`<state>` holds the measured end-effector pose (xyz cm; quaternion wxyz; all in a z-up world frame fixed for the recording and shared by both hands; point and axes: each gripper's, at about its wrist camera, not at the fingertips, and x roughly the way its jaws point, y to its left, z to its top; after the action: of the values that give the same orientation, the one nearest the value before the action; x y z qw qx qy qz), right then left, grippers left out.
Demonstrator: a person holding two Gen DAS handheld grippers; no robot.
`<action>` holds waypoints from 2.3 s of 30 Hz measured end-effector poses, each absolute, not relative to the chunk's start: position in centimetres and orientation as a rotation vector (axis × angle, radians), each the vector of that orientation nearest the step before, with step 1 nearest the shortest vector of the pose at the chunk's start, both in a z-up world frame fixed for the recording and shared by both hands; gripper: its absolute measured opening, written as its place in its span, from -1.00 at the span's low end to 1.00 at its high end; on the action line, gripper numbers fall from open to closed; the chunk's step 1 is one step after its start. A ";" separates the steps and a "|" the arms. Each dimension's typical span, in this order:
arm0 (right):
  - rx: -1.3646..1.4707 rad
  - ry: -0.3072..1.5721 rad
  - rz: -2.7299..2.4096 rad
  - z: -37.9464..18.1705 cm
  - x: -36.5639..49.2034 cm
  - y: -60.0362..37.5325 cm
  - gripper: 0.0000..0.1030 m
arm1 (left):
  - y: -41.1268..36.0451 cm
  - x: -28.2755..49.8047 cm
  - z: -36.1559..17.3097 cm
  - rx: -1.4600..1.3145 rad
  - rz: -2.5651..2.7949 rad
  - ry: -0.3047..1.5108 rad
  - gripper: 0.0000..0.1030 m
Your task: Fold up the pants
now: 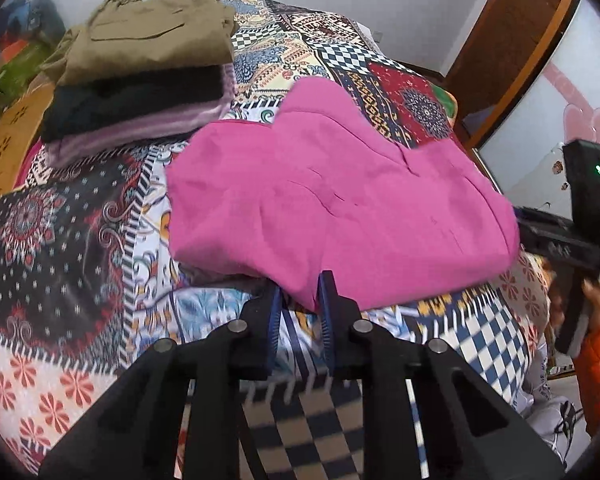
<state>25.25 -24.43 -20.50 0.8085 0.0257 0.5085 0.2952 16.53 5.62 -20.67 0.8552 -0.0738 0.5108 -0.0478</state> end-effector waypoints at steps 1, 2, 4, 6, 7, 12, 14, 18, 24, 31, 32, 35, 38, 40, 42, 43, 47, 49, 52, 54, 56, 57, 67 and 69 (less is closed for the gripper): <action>0.055 1.092 0.626 -20.6 25.2 -24.7 0.13 | 5.6 16.1 -20.5 -0.154 -0.102 1.075 -0.63; 0.055 1.094 0.623 -20.6 25.2 -24.9 0.13 | 5.6 15.9 -20.5 -0.153 -0.108 1.079 -0.62; 0.054 1.096 0.615 -20.4 24.7 -25.6 0.13 | 5.6 15.4 -20.3 -0.141 -0.113 1.089 -0.62; 0.058 1.087 0.611 -19.9 24.2 -26.1 0.13 | 5.5 15.3 -20.1 -0.107 -0.095 1.094 -0.58; 0.061 1.082 0.610 -19.7 24.0 -26.3 0.13 | 5.6 15.1 -19.8 -0.088 -0.083 1.088 -0.57; 0.066 1.025 0.604 -17.2 23.2 -26.7 0.13 | 7.0 14.8 -18.3 -0.062 -0.031 1.038 -0.39; 0.069 0.997 0.611 -16.0 22.9 -26.6 0.13 | 8.0 15.0 -17.3 -0.085 -0.015 1.005 -0.09; 0.060 0.946 0.638 -13.9 22.3 -25.9 0.13 | 9.1 15.7 -15.4 -0.092 -0.007 0.958 0.27; 0.032 0.935 0.661 -13.7 22.1 -23.5 0.14 | 9.3 18.5 -15.2 -0.107 -0.038 0.963 0.88; 0.054 1.037 0.662 -17.2 23.4 -21.6 0.17 | 10.6 22.2 -19.2 -0.162 -0.064 1.058 0.88; 0.052 1.049 0.660 -17.6 23.5 -21.4 0.17 | 10.7 22.5 -19.7 -0.165 -0.054 1.069 0.88; 0.065 1.088 0.659 -19.1 24.1 -21.0 0.19 | 11.3 23.4 -21.3 -0.199 -0.051 1.097 0.89; 0.095 1.107 0.656 -20.3 24.6 -21.0 0.34 | 11.5 23.7 -22.1 -0.229 -0.062 1.099 0.95; 0.110 1.114 0.657 -20.8 24.8 -21.1 0.45 | 11.5 23.9 -22.5 -0.254 -0.084 1.098 0.95; 0.122 1.124 0.664 -21.2 25.0 -21.0 0.48 | 11.6 24.2 -22.9 -0.273 -0.104 1.107 0.95; 0.126 1.129 0.667 -21.4 25.1 -21.0 0.51 | 11.7 24.4 -23.2 -0.284 -0.115 1.115 0.96; 0.134 1.137 0.685 -21.8 25.4 -21.0 0.52 | 11.6 25.2 -24.0 -0.314 -0.152 1.144 1.00; 0.143 1.141 0.694 -22.0 25.5 -21.0 0.52 | 11.3 25.5 -24.4 -0.290 -0.155 1.150 1.00; 0.164 1.151 0.706 -22.4 25.8 -21.0 0.56 | 10.6 25.8 -24.5 -0.258 -0.152 1.158 1.00; 0.167 1.148 0.707 -22.5 25.8 -21.0 0.56 | 10.5 26.1 -24.5 -0.255 -0.154 1.159 1.00; 0.161 1.146 0.706 -22.4 25.7 -21.0 0.56 | 10.4 26.2 -24.5 -0.255 -0.155 1.155 0.95; 0.157 1.148 0.702 -22.4 25.7 -21.0 0.55 | 10.2 26.1 -24.4 -0.250 -0.160 1.149 0.91; 0.190 1.183 0.663 -22.7 25.9 -22.2 0.71 | 8.8 25.7 -23.7 -0.190 -0.199 1.133 0.56; 0.181 1.165 0.675 -22.6 25.8 -21.7 0.65 | 9.1 25.8 -23.7 -0.221 -0.209 1.139 0.54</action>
<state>25.81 -21.71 -22.62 0.7781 0.0836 0.5387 0.3121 25.82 9.13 -23.73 0.8312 -0.1041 0.5371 -0.0985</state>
